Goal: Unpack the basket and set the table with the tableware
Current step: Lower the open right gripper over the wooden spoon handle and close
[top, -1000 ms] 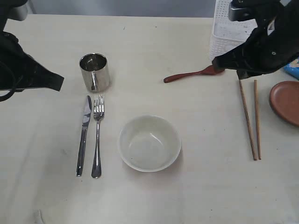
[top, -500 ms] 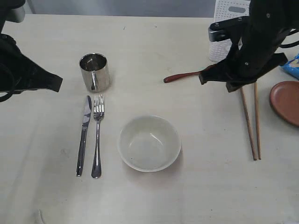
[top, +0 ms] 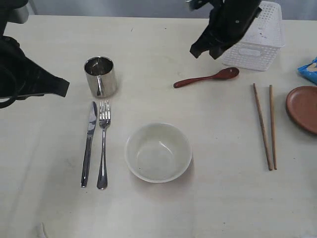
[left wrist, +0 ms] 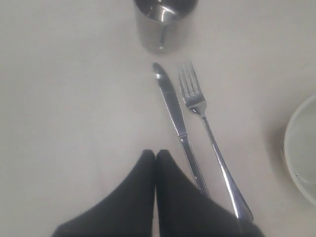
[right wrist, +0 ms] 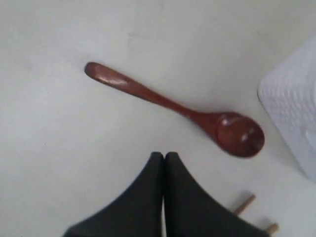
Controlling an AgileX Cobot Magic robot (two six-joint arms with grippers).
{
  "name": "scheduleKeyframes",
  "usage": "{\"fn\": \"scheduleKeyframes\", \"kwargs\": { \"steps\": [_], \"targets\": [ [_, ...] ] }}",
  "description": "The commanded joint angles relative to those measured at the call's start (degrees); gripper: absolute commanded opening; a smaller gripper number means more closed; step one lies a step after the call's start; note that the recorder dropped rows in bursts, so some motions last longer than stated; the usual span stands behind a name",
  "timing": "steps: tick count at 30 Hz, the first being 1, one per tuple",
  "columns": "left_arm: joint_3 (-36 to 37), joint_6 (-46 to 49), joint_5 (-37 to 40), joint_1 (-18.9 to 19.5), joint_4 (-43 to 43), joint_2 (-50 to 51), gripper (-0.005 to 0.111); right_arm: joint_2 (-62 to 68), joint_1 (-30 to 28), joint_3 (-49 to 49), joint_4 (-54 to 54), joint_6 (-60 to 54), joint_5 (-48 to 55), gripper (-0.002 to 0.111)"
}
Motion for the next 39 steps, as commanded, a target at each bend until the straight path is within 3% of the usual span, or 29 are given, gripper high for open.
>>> {"fn": "scheduleKeyframes", "kwargs": {
  "steps": [1,7,8,10,12,13,26,39],
  "targets": [
    [0.2,0.4,-0.6,0.0,-0.4,-0.5,0.000,4.5,0.0,-7.2,2.0,-16.0,5.1,0.000],
    [0.6,0.4,-1.8,0.0,-0.4,-0.5,0.000,9.5,0.0,-9.8,2.1,-31.1,6.0,0.000],
    [0.6,0.4,-1.9,0.0,-0.4,-0.5,0.000,10.3,0.0,-9.8,2.1,-33.5,6.2,0.004],
    [0.6,0.4,-1.9,0.0,-0.4,-0.5,0.000,11.5,-0.4,-9.8,2.2,-36.0,5.5,0.021],
    [0.6,0.4,-1.9,0.0,-0.4,-0.5,0.000,13.0,-0.7,-9.8,2.2,-36.4,3.6,0.046],
    [0.6,0.4,-2.0,0.0,-0.4,-0.5,0.000,13.2,-0.7,-9.8,2.2,-36.4,2.3,0.052],
    [0.6,0.4,-2.3,0.0,-0.4,-0.5,0.000,16.2,-1.7,-9.8,8.5,-47.5,2.5,0.048],
    [0.6,0.4,-3.1,0.0,-0.4,-0.5,0.000,19.7,-2.2,-9.8,6.4,-47.6,-2.2,0.048]
  ]
}}
